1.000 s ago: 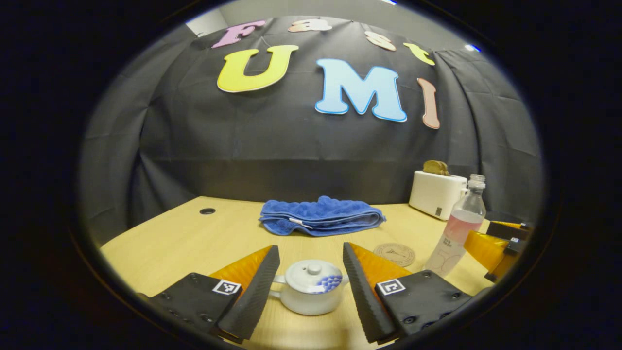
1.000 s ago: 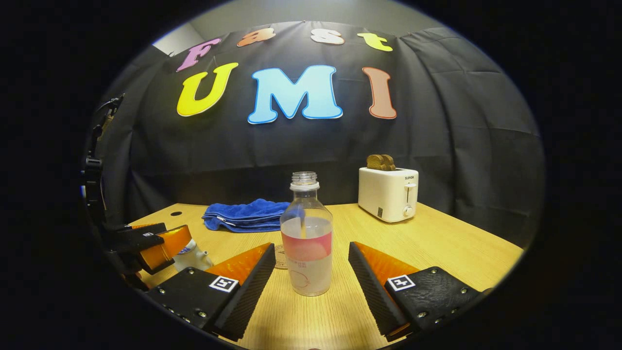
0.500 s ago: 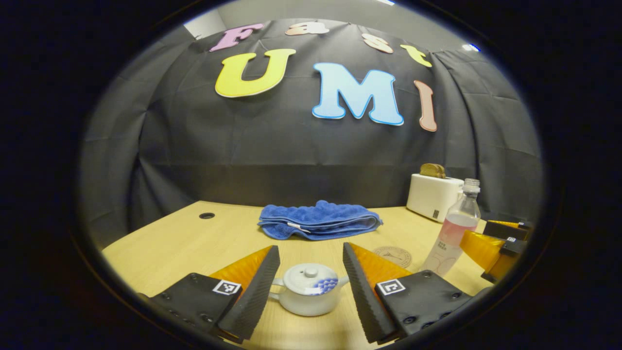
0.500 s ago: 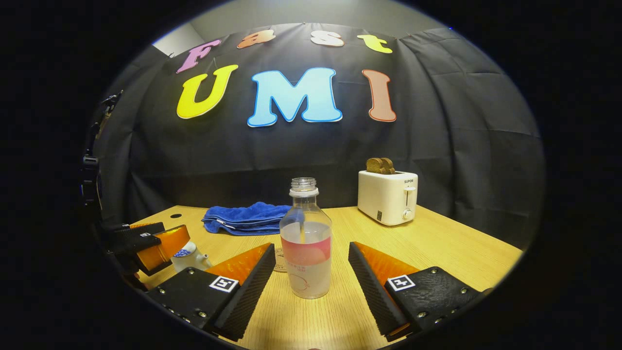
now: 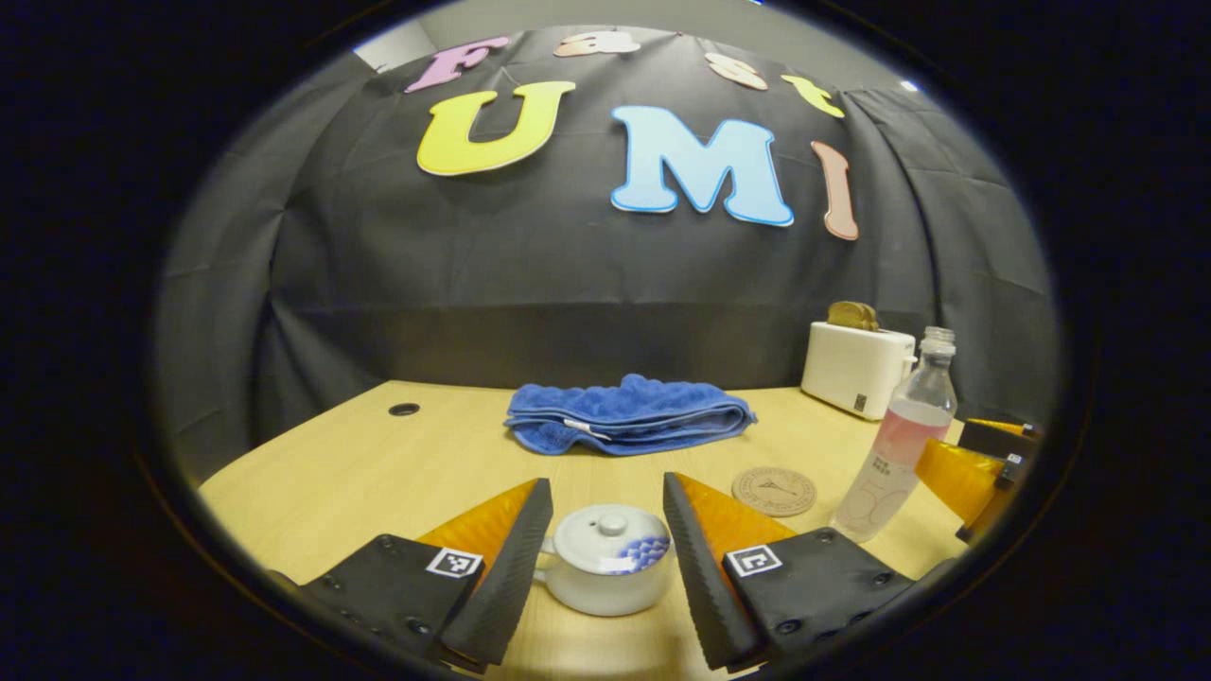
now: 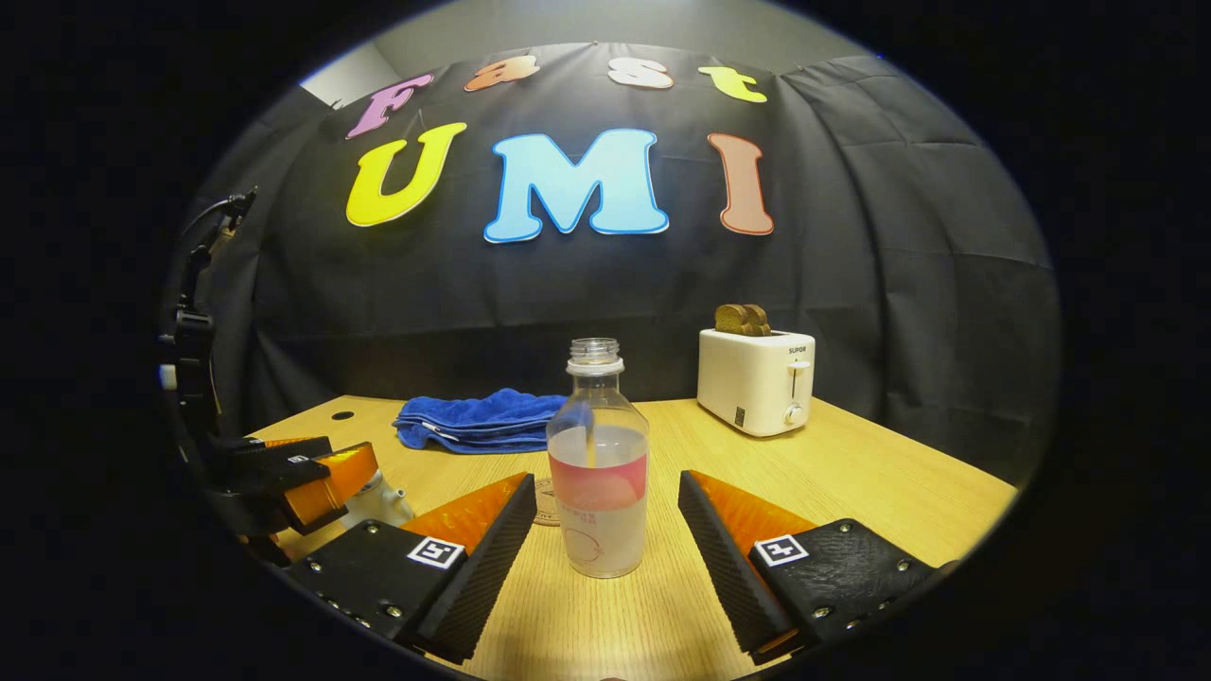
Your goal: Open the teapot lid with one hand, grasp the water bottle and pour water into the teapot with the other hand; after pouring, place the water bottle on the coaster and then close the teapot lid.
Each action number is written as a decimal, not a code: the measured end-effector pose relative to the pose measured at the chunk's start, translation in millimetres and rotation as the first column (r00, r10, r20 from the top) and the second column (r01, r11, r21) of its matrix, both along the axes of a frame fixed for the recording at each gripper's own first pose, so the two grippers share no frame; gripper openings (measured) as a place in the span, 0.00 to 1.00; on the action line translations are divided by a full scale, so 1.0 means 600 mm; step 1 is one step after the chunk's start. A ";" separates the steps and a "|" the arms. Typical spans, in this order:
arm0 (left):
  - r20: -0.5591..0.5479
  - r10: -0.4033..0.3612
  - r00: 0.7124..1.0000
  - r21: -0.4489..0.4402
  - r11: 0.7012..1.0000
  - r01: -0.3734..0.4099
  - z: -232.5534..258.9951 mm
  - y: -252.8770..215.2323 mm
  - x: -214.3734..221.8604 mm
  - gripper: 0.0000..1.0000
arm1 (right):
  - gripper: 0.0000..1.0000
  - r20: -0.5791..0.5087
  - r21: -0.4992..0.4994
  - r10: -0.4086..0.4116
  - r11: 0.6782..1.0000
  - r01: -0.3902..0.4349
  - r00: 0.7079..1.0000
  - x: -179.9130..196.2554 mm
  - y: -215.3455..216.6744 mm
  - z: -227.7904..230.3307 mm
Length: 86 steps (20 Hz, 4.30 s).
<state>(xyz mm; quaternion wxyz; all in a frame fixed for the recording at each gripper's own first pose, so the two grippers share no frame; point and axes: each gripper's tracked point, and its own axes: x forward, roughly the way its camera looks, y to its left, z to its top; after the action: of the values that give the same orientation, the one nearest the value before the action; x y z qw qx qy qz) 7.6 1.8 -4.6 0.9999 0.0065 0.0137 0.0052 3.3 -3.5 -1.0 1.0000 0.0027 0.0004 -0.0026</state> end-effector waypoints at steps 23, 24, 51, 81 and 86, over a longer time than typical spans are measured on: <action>-0.024 0.019 1.000 0.133 0.991 -0.015 -0.003 -0.009 0.017 0.13 | 0.96 -0.028 0.019 -0.011 1.000 0.011 1.000 0.004 -0.010 -0.019; -0.027 0.013 1.000 0.123 0.992 -0.009 -0.002 -0.009 0.011 0.13 | 0.96 -0.029 0.017 -0.010 1.000 0.011 1.000 0.005 -0.009 -0.018; -0.008 0.233 0.972 -0.048 0.971 -0.233 0.009 0.308 -0.020 0.13 | 0.96 -0.125 -0.075 -0.059 0.996 0.050 0.990 0.083 0.002 -0.062; -0.018 0.202 0.979 -0.108 0.973 -0.203 0.008 0.308 -0.024 0.13 | 0.77 0.274 -0.909 -0.120 0.291 0.297 0.954 0.108 0.104 0.050; -0.024 0.199 0.980 -0.106 0.974 -0.200 0.005 0.308 -0.024 0.13 | 0.77 0.317 -0.934 -0.077 0.149 0.325 0.945 0.112 0.126 0.051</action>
<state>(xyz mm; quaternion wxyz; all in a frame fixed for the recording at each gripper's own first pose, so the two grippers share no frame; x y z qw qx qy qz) -7.1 186.4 -1.7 0.9931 -0.0489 0.0211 0.1048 70.2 72.4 29.3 0.7531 -0.6362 -0.0989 -0.1354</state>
